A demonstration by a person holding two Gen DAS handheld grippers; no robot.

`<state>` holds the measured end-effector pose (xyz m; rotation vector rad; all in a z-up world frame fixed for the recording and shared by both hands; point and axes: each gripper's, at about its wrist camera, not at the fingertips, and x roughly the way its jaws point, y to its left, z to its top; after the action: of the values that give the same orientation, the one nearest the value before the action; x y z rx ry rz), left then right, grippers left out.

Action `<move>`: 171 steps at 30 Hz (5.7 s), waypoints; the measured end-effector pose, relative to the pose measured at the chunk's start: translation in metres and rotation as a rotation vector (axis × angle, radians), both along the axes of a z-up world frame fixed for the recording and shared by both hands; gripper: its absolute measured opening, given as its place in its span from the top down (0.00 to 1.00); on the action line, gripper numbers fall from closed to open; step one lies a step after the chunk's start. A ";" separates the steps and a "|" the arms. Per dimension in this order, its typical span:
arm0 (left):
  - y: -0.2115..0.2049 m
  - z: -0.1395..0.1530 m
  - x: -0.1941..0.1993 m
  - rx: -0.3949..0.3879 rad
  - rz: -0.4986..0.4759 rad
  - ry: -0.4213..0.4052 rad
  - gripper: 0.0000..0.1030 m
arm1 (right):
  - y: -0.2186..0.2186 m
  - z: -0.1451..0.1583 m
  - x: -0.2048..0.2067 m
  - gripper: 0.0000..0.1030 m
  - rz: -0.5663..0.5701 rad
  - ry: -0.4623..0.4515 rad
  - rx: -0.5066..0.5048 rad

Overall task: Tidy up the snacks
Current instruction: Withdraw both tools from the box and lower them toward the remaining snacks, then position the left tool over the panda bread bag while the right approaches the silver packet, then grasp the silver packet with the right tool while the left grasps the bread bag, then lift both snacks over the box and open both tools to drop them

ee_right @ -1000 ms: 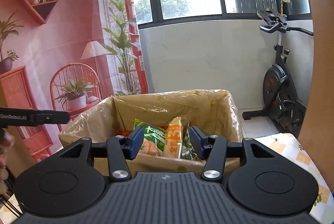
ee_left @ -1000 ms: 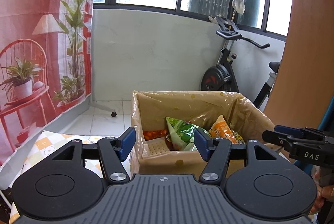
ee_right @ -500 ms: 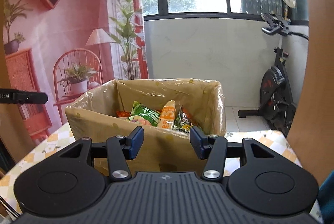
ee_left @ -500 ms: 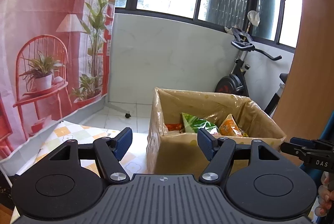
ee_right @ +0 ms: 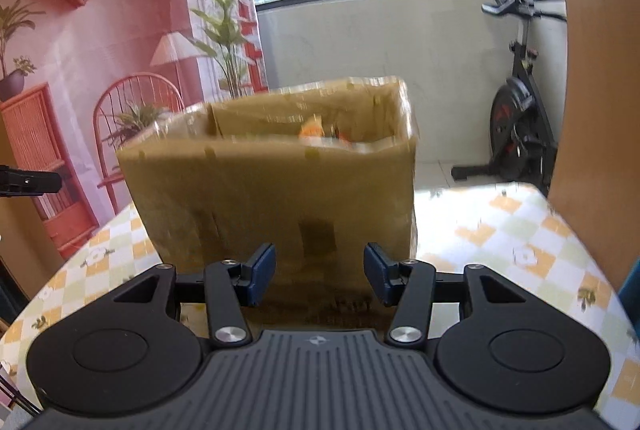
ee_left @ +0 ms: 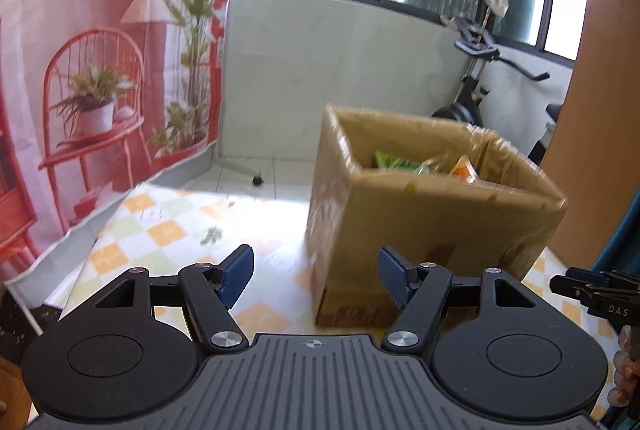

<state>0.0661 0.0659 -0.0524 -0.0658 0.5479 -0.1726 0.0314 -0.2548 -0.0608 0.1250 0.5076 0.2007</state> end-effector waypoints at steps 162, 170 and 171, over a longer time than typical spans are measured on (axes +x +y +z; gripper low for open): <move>-0.098 0.032 0.150 -0.027 -0.185 -0.096 0.23 | 0.005 0.042 0.151 0.84 0.065 -0.150 -0.076; -0.086 0.020 0.150 0.022 -0.171 -0.035 0.20 | 0.008 0.023 0.157 0.51 0.078 -0.093 -0.088; -0.083 0.022 0.148 0.026 -0.170 -0.039 0.18 | 0.009 0.023 0.156 0.45 0.077 -0.092 -0.092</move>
<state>0.2142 -0.0176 -0.0309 0.0091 0.5168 -0.3321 0.1875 -0.2457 -0.0378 0.0063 0.4299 0.2570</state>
